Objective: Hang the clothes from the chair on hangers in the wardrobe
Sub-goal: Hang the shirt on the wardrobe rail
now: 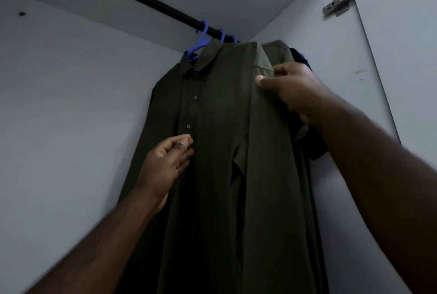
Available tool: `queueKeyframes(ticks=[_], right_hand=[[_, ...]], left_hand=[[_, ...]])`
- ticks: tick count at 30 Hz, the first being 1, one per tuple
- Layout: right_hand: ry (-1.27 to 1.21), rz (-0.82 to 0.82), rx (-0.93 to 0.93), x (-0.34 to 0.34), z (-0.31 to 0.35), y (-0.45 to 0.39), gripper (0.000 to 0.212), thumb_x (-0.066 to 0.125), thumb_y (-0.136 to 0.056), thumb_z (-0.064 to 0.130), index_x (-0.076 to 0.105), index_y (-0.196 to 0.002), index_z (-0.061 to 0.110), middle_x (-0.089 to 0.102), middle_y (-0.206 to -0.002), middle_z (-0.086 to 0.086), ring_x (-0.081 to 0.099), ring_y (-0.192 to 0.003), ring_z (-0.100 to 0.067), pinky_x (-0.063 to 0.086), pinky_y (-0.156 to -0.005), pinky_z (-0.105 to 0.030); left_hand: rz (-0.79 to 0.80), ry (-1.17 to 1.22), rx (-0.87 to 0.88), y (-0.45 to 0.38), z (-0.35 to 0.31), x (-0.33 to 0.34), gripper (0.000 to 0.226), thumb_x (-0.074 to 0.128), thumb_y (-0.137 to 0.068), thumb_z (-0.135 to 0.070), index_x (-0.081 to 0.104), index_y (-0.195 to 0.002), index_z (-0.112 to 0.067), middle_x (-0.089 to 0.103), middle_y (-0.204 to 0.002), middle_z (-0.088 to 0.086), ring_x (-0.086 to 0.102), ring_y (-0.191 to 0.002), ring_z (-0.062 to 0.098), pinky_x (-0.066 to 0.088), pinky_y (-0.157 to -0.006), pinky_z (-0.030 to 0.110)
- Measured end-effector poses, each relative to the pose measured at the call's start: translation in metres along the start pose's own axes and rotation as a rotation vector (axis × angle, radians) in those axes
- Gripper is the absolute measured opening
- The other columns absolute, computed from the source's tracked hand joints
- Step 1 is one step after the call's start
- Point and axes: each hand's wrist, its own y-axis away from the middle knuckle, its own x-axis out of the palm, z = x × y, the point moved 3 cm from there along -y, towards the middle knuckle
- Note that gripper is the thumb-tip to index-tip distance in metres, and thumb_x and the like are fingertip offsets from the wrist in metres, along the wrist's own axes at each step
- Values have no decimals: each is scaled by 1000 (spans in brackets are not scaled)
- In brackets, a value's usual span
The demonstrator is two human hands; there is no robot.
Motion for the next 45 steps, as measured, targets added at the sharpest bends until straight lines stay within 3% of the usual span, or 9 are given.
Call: queueKeyframes(ticks=[4,9,15,21,27,32,36,40,45], right_hand=[[131,-126,-118,-3,-19,75,70,76,-81,50,47,-141,29,58,-133,5,57,-114,-11,53,-96,-37],[192,-225,-177,-1,-49,172,44,70,-85,44,58,-124,28,58,-111,13,56,-98,1,45,-78,-15],[-22,-295,33,-20,-101,233,16,69,-88,34,66,-103,30,68,-92,10,65,-85,-2,56,-73,-24],[-329,-117,453,-25,-144,258,28,67,-92,29,67,-118,21,72,-110,5,67,-105,-15,55,-94,-40],[-539,0,506,-44,-139,274,20,60,-98,16,68,-116,13,74,-105,-3,71,-97,-17,57,-73,-26],[-384,106,650,-61,-162,304,22,63,-97,28,66,-118,21,68,-114,4,61,-111,-17,50,-100,-39],[-714,354,873,-37,-157,344,27,61,-98,33,66,-119,17,73,-116,-5,69,-107,-26,52,-98,-43],[-955,288,893,-25,-133,367,29,70,-89,19,70,-117,9,74,-111,-11,70,-99,-26,55,-87,-39],[-934,275,711,-22,-86,384,18,74,-85,11,74,-103,8,73,-89,-9,65,-77,-19,54,-74,-32]], left_hand=[[-24,-80,43,29,7,8,17,57,-100,-20,68,-112,-23,74,-110,-2,70,-105,13,55,-92,33],[14,-154,13,82,11,31,11,62,-96,-21,71,-102,-22,75,-92,-2,71,-83,12,58,-76,31],[15,-239,25,141,22,42,10,66,-93,-26,71,-102,-27,73,-94,-10,70,-87,6,58,-73,23],[127,-363,-207,189,34,71,27,70,-89,-41,67,-115,-33,71,-103,-14,67,-96,1,56,-82,25],[109,-382,-297,219,23,108,15,71,-92,-28,69,-107,-24,73,-93,-7,69,-79,-3,52,-63,13],[9,-225,-455,248,0,111,14,66,-96,-24,73,-105,-16,76,-99,-1,73,-95,15,61,-85,39],[-52,-85,-469,263,-33,102,10,63,-97,-16,71,-98,-11,77,-91,6,73,-84,17,59,-75,36],[-136,-104,-402,271,-75,73,13,62,-97,-14,68,-85,-16,72,-76,1,66,-65,13,53,-60,25],[-225,-221,-354,276,-115,23,9,62,-97,-19,68,-91,-16,71,-80,0,61,-72,17,46,-69,30]])
